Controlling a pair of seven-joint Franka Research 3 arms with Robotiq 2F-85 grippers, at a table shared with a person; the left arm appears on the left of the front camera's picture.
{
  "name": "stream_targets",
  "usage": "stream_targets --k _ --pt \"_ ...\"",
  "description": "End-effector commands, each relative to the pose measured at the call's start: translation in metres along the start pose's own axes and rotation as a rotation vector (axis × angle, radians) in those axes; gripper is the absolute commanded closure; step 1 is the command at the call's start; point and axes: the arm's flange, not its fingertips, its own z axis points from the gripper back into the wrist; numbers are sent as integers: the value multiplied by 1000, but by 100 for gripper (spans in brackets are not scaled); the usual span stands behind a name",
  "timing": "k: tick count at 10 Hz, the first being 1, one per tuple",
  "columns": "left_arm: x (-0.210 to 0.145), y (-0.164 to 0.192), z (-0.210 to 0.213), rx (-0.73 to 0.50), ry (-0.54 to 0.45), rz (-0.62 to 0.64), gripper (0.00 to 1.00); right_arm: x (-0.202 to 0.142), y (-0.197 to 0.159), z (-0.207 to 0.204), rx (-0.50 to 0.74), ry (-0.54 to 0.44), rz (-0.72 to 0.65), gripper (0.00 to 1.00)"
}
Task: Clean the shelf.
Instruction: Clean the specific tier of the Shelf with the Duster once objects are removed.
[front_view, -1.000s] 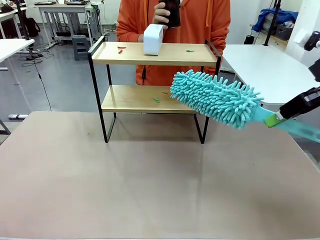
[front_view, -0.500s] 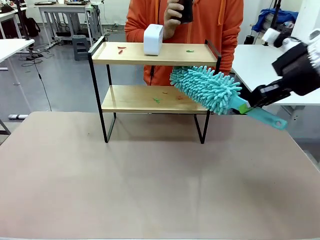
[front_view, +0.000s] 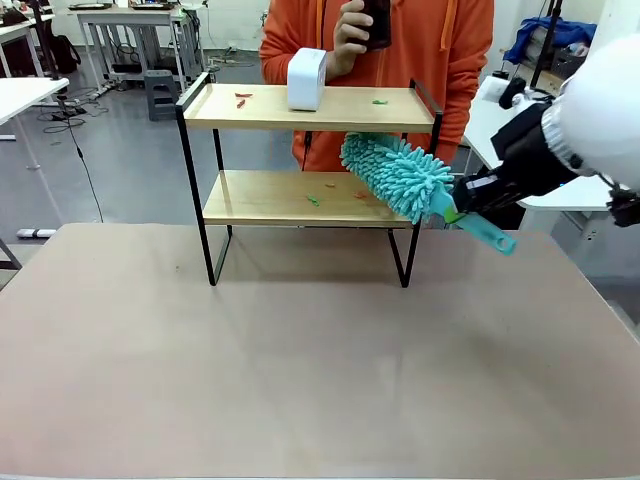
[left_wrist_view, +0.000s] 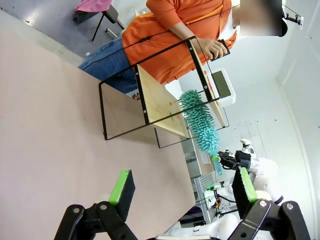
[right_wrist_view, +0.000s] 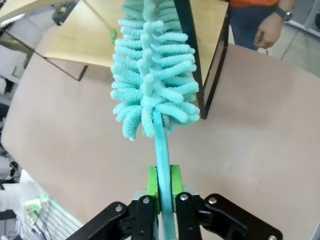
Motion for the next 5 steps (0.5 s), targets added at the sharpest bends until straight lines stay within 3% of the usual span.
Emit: stream_targets --k 1,3,5 --pt "0 -1 -2 -20 -16 -18 0 10 7 -23 -27 -1 -41 88" --pt "0 -1 -2 -20 -16 -18 0 11 11 -34 -19 -74 -71 88" --pt "0 -1 -2 -20 -16 -18 0 9 15 -44 2 -31 -72 88"
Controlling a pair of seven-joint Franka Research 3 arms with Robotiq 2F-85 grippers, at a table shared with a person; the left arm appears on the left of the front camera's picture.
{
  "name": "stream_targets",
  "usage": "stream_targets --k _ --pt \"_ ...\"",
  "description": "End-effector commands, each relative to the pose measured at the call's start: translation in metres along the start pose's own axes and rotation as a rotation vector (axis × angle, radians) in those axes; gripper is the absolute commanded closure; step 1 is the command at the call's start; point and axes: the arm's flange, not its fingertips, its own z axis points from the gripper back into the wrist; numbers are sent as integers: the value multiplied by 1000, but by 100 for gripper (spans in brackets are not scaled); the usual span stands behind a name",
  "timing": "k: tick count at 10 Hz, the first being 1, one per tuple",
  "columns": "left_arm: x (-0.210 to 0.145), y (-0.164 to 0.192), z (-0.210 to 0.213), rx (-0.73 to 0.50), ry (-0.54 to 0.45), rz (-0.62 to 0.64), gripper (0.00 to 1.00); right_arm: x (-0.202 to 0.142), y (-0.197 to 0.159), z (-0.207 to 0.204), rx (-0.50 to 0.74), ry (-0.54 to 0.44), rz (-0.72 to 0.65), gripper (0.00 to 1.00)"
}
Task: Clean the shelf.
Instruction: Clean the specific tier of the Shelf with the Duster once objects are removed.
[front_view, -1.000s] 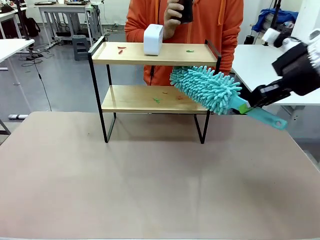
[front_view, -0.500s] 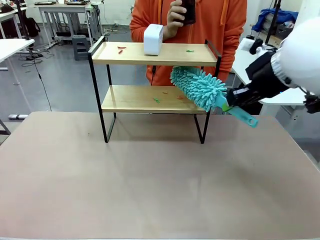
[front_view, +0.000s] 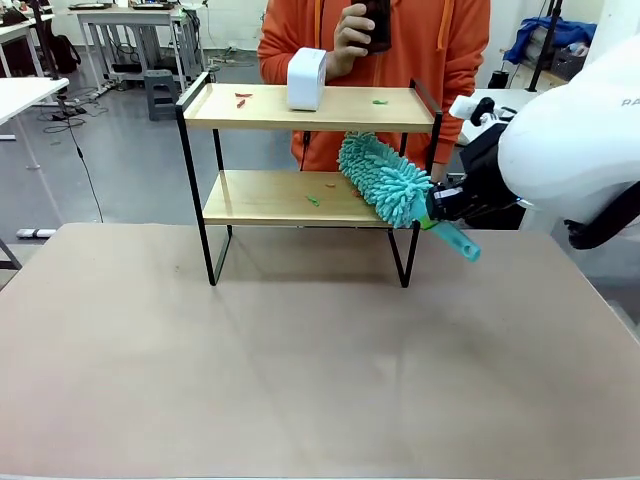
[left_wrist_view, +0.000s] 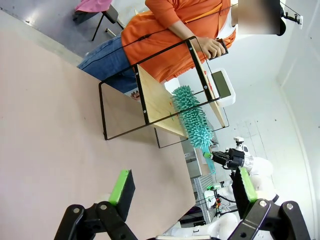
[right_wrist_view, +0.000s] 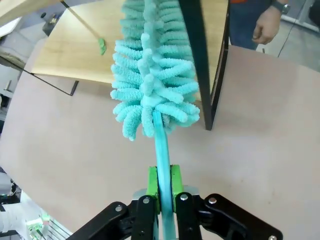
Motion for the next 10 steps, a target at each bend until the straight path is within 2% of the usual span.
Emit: stream_targets --k 1,5,8,10 --pt "0 -1 -2 -20 -16 -18 0 5 4 -8 27 17 -13 88" --pt "0 -1 -2 -20 -16 -18 0 7 16 -9 161 88 26 88" --pt "0 -1 -2 -20 -16 -18 0 -4 24 -2 330 259 163 88" --pt "0 -1 -2 -20 -16 -18 0 -14 21 17 528 356 274 88"
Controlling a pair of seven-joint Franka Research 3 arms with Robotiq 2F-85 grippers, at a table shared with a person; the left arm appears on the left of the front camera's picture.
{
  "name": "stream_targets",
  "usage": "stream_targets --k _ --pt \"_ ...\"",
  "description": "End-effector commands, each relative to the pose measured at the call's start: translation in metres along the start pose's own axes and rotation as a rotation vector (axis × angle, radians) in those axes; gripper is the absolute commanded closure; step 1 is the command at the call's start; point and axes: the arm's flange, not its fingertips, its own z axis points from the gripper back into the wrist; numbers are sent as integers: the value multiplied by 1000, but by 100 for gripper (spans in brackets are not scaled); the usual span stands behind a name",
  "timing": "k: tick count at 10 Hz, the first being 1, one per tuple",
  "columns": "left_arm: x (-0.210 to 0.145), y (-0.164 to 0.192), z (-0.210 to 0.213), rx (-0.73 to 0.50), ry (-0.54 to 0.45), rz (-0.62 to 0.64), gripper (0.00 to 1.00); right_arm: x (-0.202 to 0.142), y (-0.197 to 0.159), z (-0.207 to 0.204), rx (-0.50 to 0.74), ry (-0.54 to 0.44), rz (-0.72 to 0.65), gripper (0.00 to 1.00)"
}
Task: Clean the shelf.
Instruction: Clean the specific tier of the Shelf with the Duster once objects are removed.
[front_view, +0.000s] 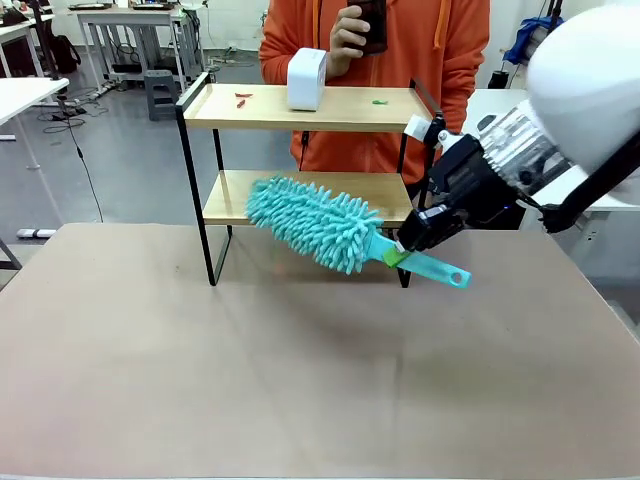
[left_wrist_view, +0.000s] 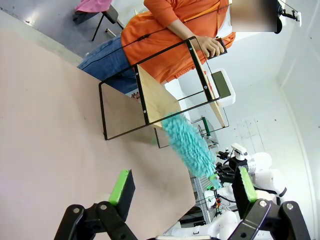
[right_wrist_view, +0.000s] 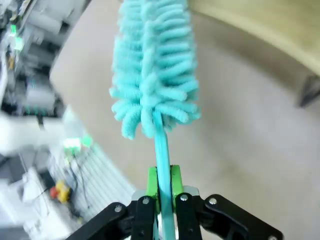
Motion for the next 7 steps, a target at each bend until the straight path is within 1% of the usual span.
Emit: stream_targets --k 1,2,3,4,6,7 --pt "0 -1 -2 -20 -16 -18 0 -16 -7 24 173 129 110 88" --pt "0 -1 -2 -20 -16 -18 0 -28 -7 39 224 155 160 88" --pt "0 -1 -2 -20 -16 -18 0 -35 -11 52 249 116 150 88" --pt "0 -1 -2 -20 -16 -18 0 -40 -15 60 250 84 139 88" --pt "0 -1 -2 -20 -16 -18 0 -49 -18 70 276 67 134 88" --pt "0 -1 -2 -20 -16 -18 0 -62 -19 88 302 69 151 88"
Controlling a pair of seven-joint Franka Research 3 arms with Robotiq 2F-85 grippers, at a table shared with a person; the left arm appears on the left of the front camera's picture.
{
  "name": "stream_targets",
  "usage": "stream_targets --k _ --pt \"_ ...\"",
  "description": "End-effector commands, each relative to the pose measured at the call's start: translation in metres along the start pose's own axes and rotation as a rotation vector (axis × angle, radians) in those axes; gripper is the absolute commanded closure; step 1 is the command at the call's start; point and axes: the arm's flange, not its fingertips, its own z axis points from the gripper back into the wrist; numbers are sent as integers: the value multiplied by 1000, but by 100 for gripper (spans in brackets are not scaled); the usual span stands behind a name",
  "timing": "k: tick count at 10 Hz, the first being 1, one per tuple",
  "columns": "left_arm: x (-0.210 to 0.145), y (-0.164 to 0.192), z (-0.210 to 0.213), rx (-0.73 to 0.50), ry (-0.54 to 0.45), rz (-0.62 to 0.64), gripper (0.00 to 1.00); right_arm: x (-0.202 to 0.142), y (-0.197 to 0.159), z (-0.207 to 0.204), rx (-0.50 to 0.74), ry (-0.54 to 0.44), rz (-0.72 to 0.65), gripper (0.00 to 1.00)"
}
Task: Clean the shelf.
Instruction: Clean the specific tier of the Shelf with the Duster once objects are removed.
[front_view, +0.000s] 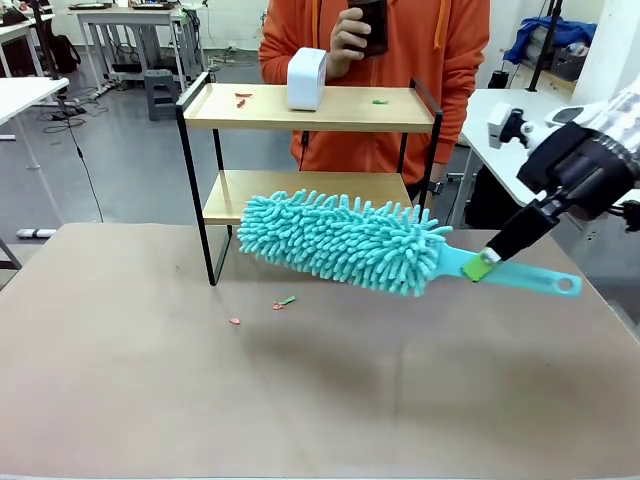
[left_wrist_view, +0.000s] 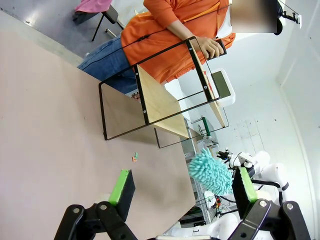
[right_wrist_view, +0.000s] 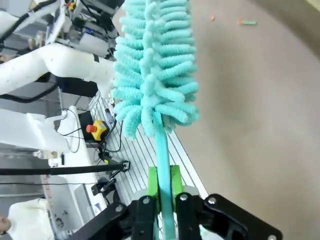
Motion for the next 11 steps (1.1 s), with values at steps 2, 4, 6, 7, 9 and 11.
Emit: stream_targets --k 2,4,6,7,9,11 --pt "0 -1 -2 -20 -16 -18 0 -63 19 76 83 -80 13 88" --pt "0 -1 -2 -20 -16 -18 0 -156 35 148 44 -317 -65 88" --pt "0 -1 -2 -20 -16 -18 0 -236 35 175 -68 -591 -235 88" --pt "0 -1 -2 -20 -16 -18 0 -256 22 170 -75 -683 -315 88" --pt "0 -1 -2 -20 -16 -18 0 -267 -17 153 -201 -782 -596 88" --pt "0 -1 -2 -20 -16 -18 0 -295 3 174 -165 -732 -465 88"
